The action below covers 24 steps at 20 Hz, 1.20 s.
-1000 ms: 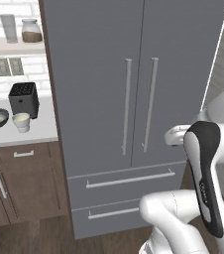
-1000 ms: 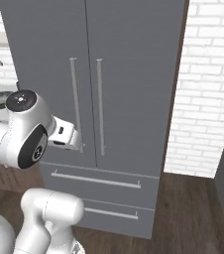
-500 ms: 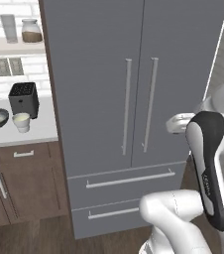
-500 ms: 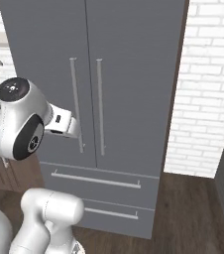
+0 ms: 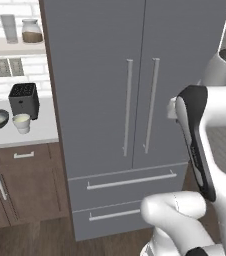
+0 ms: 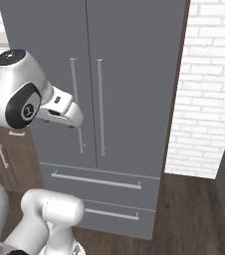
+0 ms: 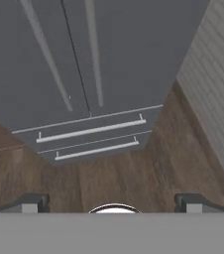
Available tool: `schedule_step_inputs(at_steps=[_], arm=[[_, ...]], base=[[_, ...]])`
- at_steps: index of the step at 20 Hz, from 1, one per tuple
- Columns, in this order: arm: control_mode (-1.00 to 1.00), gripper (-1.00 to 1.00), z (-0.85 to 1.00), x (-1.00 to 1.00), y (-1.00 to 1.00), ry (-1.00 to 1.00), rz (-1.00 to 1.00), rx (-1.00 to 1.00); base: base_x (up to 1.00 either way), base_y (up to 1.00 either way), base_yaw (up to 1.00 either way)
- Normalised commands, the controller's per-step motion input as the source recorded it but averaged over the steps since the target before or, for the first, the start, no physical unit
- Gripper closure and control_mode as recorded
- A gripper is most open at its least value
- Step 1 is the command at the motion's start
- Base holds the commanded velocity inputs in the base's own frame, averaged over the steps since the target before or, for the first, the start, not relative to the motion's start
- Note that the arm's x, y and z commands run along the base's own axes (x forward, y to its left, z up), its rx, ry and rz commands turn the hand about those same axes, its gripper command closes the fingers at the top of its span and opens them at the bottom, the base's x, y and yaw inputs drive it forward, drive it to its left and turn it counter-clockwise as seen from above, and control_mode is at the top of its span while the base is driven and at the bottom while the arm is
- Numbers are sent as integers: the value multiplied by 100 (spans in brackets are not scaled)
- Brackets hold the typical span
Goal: Grab a lemon wedge from the fridge and one ice cube from the ice bowl, and put them in the glass of lemonade.
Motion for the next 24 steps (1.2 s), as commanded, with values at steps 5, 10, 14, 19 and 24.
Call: schedule_step_inputs(at_steps=[5,10,14,19,24], arm=[[-100,-100,-5,44,-21,2,1,0],[-100,-100,-8,81,-2,0,0,0],[-100,-100,-33,84,2,-13,1,0],[-100,-100,-57,51,-4,-19,9,3],[-100,-100,-36,61,3,-8,13,-1]], base=[[0,0,0],[0,0,0],[0,0,0],[0,0,0],[0,0,0]])
